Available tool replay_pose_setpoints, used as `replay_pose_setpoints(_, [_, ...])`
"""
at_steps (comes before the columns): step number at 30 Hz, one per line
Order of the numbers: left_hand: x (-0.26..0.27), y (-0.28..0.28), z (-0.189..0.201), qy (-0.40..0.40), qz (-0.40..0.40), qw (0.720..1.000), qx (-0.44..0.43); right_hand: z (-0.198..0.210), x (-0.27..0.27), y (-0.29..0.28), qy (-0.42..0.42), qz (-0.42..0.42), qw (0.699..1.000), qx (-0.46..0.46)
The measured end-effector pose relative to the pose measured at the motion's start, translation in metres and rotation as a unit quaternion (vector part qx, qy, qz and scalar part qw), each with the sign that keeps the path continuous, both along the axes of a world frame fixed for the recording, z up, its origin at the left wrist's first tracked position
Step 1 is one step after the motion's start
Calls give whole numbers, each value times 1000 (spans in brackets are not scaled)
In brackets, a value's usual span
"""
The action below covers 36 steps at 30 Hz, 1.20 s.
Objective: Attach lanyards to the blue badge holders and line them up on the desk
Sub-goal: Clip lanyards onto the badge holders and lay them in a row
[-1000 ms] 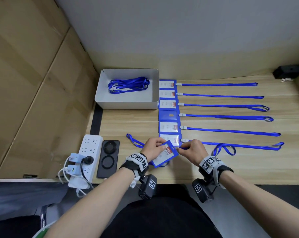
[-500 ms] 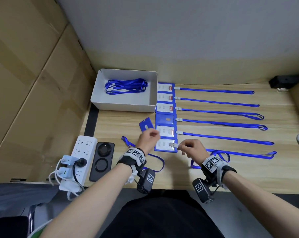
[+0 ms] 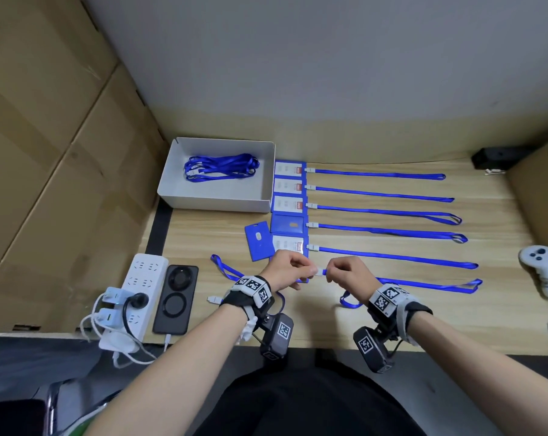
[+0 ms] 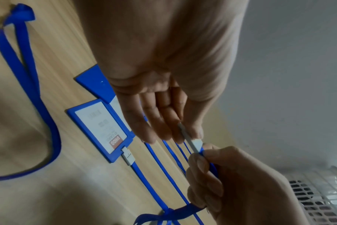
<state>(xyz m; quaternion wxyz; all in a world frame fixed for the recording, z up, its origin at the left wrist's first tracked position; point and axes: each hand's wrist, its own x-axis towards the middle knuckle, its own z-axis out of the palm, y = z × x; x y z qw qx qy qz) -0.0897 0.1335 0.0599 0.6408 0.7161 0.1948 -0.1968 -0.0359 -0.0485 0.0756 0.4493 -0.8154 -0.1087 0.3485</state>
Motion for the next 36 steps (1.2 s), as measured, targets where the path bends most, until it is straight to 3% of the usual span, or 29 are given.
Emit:
replay_pose_setpoints(12, [7, -11, 25, 13, 3, 999, -33, 26, 18, -13, -23, 50, 998, 7])
replay_pose_setpoints(19, [10, -17, 21, 10, 11, 999, -44, 28, 18, -23, 5, 40, 999, 33])
replay_pose_setpoints(26, [14, -30, 21, 54, 8, 993, -101, 23, 20, -38, -25, 2, 1000, 4])
replay_pose_setpoints(32, [14, -38, 19, 17, -28, 999, -40, 20, 20, -44, -14, -10, 1000, 7])
replay_pose_setpoints(36, [17, -40, 20, 17, -42, 998, -43, 19, 21, -47, -3, -13, 1000, 24])
